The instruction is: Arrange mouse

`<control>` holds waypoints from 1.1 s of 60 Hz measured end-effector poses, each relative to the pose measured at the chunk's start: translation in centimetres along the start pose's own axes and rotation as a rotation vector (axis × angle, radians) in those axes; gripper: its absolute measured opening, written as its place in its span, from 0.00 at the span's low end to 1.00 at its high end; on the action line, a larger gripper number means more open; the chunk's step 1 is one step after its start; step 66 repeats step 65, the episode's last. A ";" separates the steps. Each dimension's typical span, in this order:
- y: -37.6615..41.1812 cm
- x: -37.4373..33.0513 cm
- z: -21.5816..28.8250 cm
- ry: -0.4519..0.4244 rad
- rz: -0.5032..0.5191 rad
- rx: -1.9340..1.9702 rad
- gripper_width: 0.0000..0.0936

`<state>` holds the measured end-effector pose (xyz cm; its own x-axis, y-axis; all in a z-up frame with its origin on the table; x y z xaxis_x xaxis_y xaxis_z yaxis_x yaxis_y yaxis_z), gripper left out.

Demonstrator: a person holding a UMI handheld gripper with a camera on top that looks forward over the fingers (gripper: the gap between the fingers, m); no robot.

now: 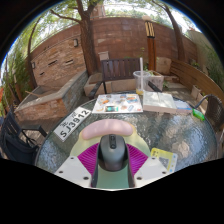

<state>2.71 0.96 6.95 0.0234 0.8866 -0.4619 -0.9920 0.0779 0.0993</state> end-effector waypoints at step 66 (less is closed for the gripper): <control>5.8 -27.2 7.5 -0.038 -0.138 -0.164 0.91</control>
Point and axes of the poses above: the point between the fingertips, and its own axes, seen from behind it with the camera up: y to the left, z up, x forward, the way the camera looks, the point moved 8 cm from there along -x, backward, against the way the camera looks, and after that the axes turned 12 degrees about -y, right-handed, at the moved point
